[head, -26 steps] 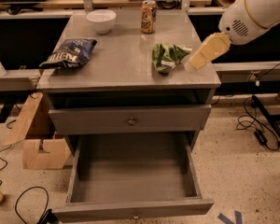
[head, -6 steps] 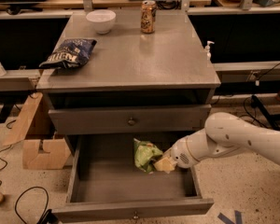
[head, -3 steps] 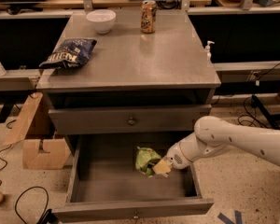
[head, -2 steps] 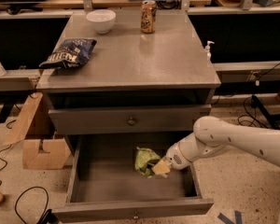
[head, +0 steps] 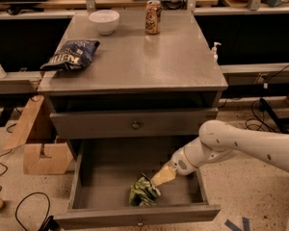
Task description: Place green jalapeno chip bag into middle drawer
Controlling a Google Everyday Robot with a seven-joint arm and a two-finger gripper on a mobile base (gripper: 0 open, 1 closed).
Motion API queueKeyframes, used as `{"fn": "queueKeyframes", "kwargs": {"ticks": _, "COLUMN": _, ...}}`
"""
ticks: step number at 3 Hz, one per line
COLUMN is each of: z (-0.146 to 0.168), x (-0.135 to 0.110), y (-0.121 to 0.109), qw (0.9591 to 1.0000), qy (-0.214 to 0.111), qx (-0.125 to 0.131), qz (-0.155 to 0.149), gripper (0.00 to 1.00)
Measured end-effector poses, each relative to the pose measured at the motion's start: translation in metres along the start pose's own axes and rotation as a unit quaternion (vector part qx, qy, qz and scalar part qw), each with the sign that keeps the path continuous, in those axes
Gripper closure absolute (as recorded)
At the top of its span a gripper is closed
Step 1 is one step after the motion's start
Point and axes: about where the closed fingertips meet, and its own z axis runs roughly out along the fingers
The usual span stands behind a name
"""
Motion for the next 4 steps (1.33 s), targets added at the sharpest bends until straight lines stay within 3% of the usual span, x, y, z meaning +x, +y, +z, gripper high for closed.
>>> {"fn": "queueKeyframes", "kwargs": {"ticks": 1, "z": 0.001, "x": 0.0, "y": 0.001, "qw": 1.0, "qy": 0.001, "qx": -0.001, "qz": 0.0, "gripper": 0.0}}
{"fn": "queueKeyframes", "kwargs": {"ticks": 2, "z": 0.001, "x": 0.0, "y": 0.001, "qw": 1.0, "qy": 0.001, "qx": -0.001, "qz": 0.0, "gripper": 0.0}}
{"fn": "queueKeyframes", "kwargs": {"ticks": 3, "z": -0.024, "x": -0.004, "y": 0.015, "qw": 0.9998, "qy": 0.001, "qx": 0.01, "qz": -0.017, "gripper": 0.0}}
{"fn": "queueKeyframes", "kwargs": {"ticks": 4, "z": -0.075, "x": 0.004, "y": 0.052, "qw": 0.9987, "qy": -0.002, "qx": 0.04, "qz": -0.031, "gripper": 0.0}}
